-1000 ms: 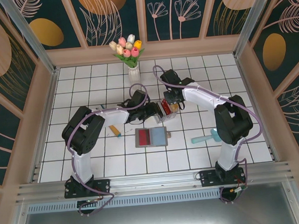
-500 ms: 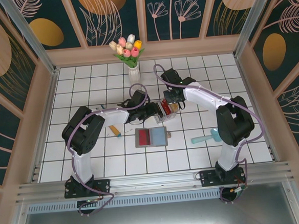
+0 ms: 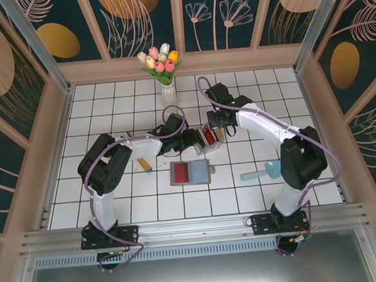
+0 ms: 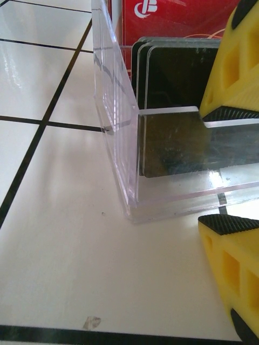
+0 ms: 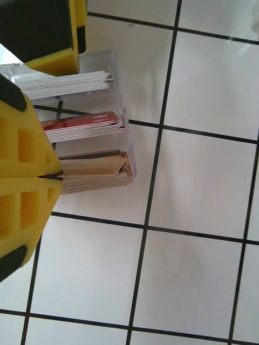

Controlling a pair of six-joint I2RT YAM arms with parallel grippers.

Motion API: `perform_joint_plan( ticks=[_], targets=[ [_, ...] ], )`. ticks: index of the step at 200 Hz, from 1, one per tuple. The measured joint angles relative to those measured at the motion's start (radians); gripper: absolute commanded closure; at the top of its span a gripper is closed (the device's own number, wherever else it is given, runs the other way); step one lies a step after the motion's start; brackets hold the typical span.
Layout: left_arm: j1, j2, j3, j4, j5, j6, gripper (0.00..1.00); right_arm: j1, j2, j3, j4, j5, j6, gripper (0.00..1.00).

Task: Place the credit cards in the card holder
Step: Pick up several credit cards from the storage box.

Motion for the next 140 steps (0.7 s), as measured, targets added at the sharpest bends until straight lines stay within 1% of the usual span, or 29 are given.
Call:
perform_joint_plan(
  ticks=[44,56,66,89,115,126,140],
  targets=[
    [0.000,-0.037,-0.032,-0.015,-0.015,0.020,0.42,-0.006,-0.032,-0.001,0.001,-0.037,0.024,0.99],
    [0.000,-0.059,-0.042,-0.023,-0.023,0.025,0.38,-0.011,-0.057,-0.005,0.005,-0.066,0.030,0.99],
    [0.000,-0.082,-0.051,-0.026,-0.029,0.028,0.35,-0.019,-0.089,-0.015,0.019,-0.096,0.044,1.00],
    [0.000,-0.149,-0.060,-0.026,-0.036,0.033,0.33,-0.040,-0.160,-0.040,0.049,-0.162,0.065,1.00],
    [0.003,-0.234,-0.074,-0.013,-0.042,0.032,0.27,-0.061,-0.204,-0.064,0.085,-0.250,0.091,1.00],
    [0.012,-0.275,-0.093,0.013,-0.018,0.029,0.24,-0.069,-0.218,-0.079,0.103,-0.293,0.105,1.00],
    [0.037,-0.327,-0.134,0.085,0.029,0.014,0.19,-0.077,-0.237,-0.105,0.128,-0.356,0.124,1.00]
  ],
)
